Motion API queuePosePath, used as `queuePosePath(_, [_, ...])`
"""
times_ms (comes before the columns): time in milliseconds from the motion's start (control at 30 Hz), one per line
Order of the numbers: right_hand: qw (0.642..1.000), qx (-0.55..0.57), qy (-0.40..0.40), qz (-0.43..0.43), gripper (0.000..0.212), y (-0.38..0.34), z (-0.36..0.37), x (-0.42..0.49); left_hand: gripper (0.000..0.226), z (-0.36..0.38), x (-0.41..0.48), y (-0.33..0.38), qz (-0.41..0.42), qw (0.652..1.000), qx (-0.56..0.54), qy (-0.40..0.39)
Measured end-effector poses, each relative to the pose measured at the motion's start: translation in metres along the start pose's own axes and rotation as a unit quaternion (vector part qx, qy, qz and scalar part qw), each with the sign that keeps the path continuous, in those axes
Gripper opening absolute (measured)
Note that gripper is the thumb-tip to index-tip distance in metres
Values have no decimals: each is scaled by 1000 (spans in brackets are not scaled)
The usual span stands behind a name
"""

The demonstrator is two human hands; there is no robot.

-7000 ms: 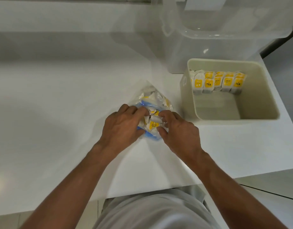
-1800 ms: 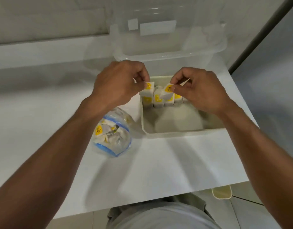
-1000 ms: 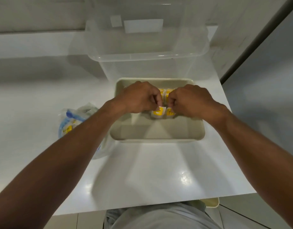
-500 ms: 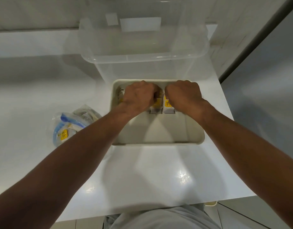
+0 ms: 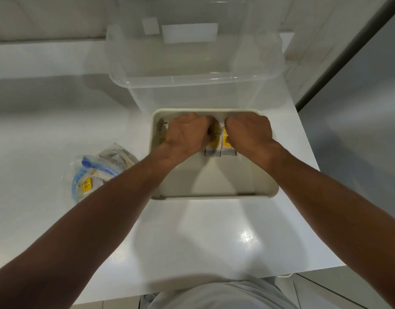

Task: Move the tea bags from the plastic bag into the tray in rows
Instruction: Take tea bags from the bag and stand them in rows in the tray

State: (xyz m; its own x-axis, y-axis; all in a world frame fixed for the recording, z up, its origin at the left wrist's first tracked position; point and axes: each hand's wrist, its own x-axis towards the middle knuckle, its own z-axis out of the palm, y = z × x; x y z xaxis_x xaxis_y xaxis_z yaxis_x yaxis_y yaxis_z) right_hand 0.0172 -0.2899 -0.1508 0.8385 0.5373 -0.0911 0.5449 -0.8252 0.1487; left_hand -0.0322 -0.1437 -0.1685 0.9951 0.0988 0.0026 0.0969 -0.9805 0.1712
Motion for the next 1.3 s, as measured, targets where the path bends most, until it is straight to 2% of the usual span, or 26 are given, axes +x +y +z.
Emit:
queuePosePath(100, [1000, -1, 16, 20, 12, 2, -4, -5, 21, -10, -3, -8, -3, 1000, -15, 3])
queuePosePath(167, [999, -4, 25, 32, 14, 4, -9, -10, 26, -15, -7, -15, -7, 1000, 27, -2])
queuePosePath(267, [999, -25, 20, 24, 17, 4, -14, -22, 48, -15, -17, -18, -18, 994, 96, -45])
queuePosePath(400, [999, -37, -32, -5, 19, -6, -7, -26, 70, -8, -24, -1, -31, 989, 123, -70])
queuePosePath(633, [999, -13, -25, -23, 14, -13, 7, -18, 35, 3, -8, 12, -89, 988, 110, -67])
queuePosePath(833, [1000, -9, 8, -10, 19, -8, 10, -20, 32, 7, -7, 8, -100, 987, 114, -46])
queuePosePath(1000, [1000, -17, -16, -3, 19, -5, 13, -17, 39, 10, -14, 8, -85, 988, 119, -42])
queuePosePath(1133, [1000, -12, -15, -15, 20, -8, 18, -13, 33, 9, -15, 11, -78, 987, 135, -45])
queuePosePath(1300, [1000, 4, -1, -20, 17, -6, 13, -15, 32, 8, -13, 11, -80, 990, 104, -46])
